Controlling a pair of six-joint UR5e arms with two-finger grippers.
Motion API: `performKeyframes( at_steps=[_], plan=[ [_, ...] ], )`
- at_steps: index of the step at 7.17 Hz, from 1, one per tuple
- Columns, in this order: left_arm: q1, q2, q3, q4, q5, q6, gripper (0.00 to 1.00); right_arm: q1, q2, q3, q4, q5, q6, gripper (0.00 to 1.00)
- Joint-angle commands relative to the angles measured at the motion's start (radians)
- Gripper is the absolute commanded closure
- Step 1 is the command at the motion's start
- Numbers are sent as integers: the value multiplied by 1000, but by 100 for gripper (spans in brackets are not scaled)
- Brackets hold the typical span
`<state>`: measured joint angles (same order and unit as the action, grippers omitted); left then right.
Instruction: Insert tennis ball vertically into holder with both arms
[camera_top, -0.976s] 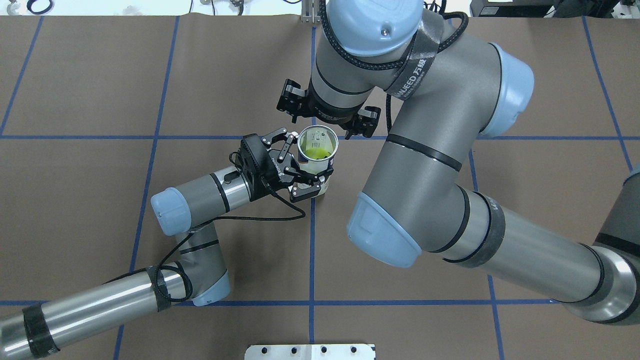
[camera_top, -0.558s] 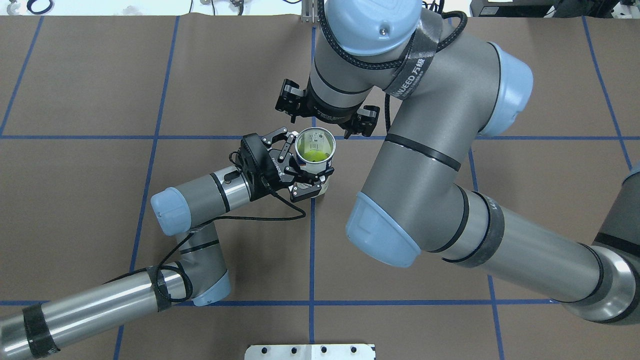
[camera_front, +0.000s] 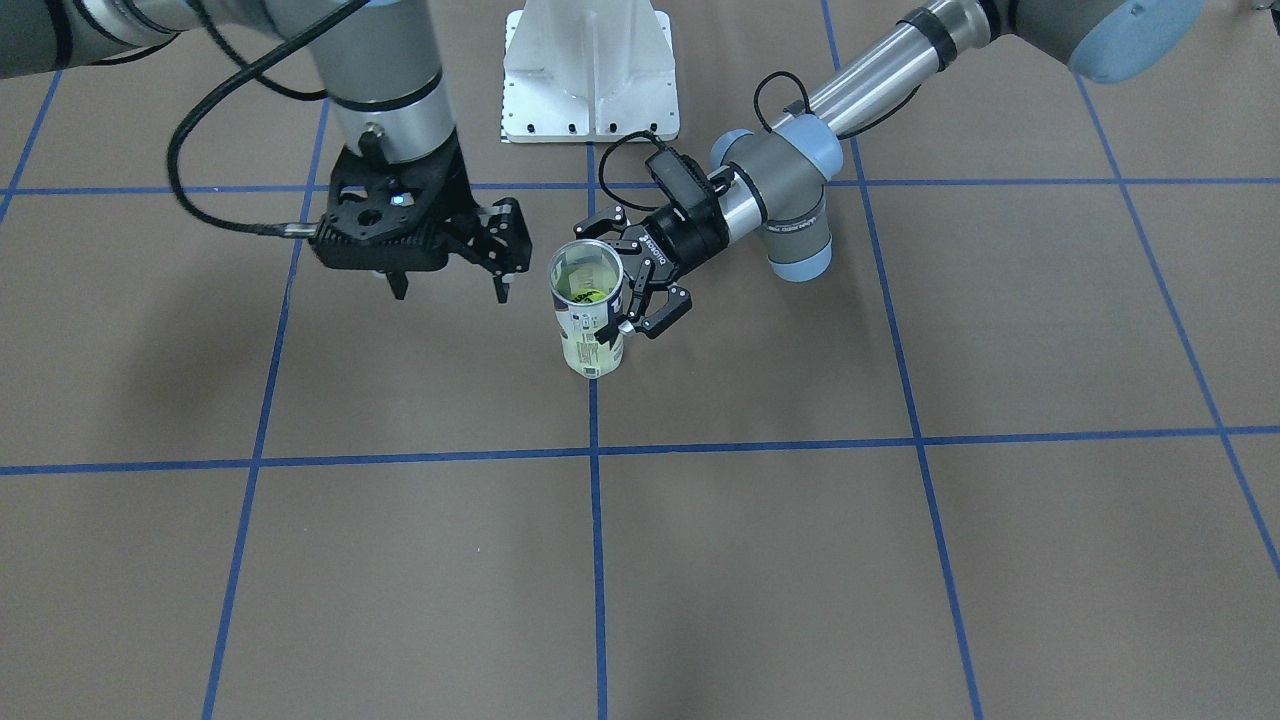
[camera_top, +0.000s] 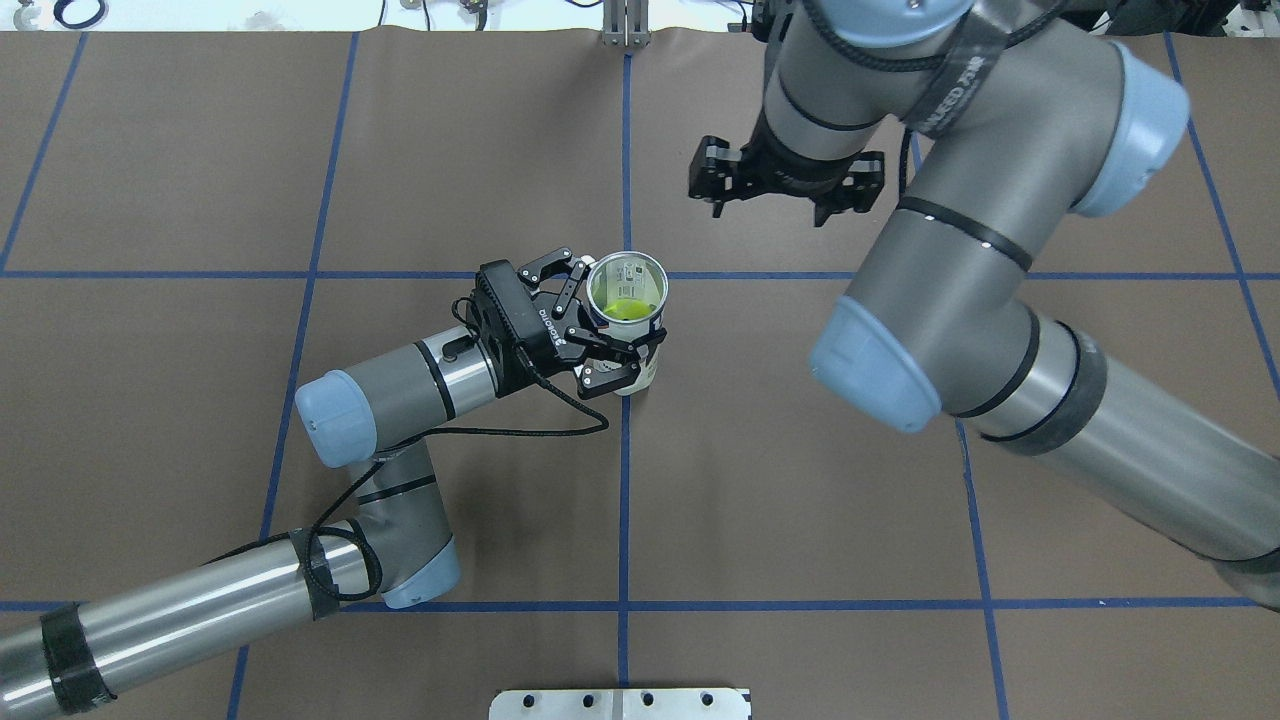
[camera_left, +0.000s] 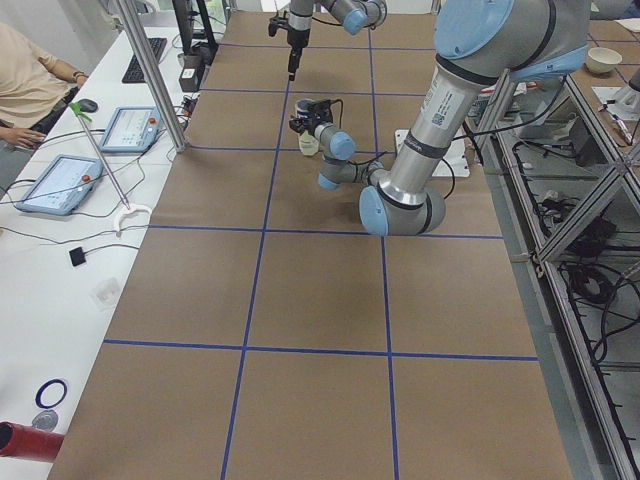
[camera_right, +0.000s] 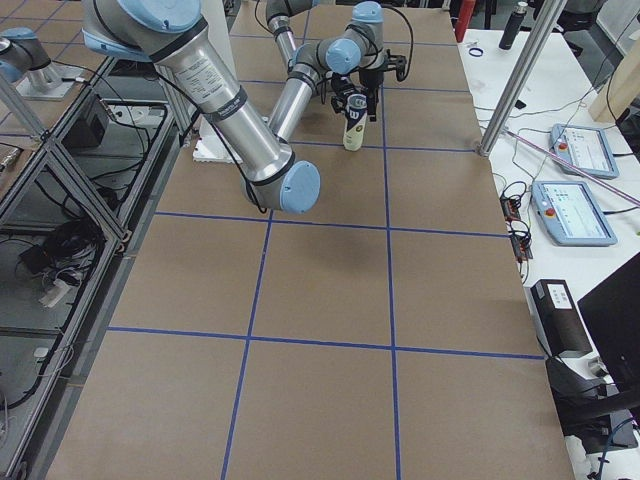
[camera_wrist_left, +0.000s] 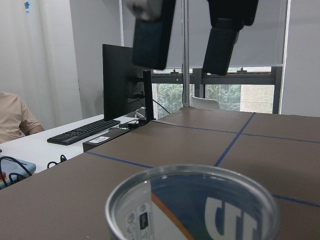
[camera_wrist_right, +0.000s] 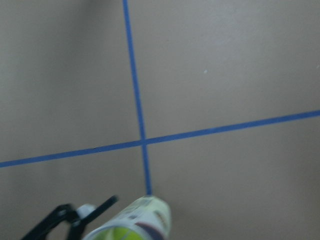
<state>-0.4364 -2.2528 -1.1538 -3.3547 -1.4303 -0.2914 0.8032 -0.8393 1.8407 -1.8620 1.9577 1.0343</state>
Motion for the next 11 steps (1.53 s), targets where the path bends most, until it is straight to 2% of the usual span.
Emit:
performKeyframes(
  at_steps=[1, 3, 5, 7, 9, 11],
  plan=[
    [-7, 31, -41, 1, -4, 0, 1, 153, -127, -3, 6, 84, -295, 1],
    [-16, 102, -113, 3, -7, 0, 1, 244, -205, -8, 9, 145, -468, 1],
    [-31, 153, -152, 1, -70, 0, 1, 342, -289, -9, 9, 208, -639, 1],
    [-27, 177, -208, 21, -71, -2, 1, 381, -303, -41, 9, 230, -701, 1],
    [-21, 167, -224, 50, -70, -3, 1, 384, -305, -46, 11, 230, -705, 1],
    [-47, 191, -257, 58, -100, -3, 1, 421, -320, -92, 10, 239, -799, 1]
  ],
)
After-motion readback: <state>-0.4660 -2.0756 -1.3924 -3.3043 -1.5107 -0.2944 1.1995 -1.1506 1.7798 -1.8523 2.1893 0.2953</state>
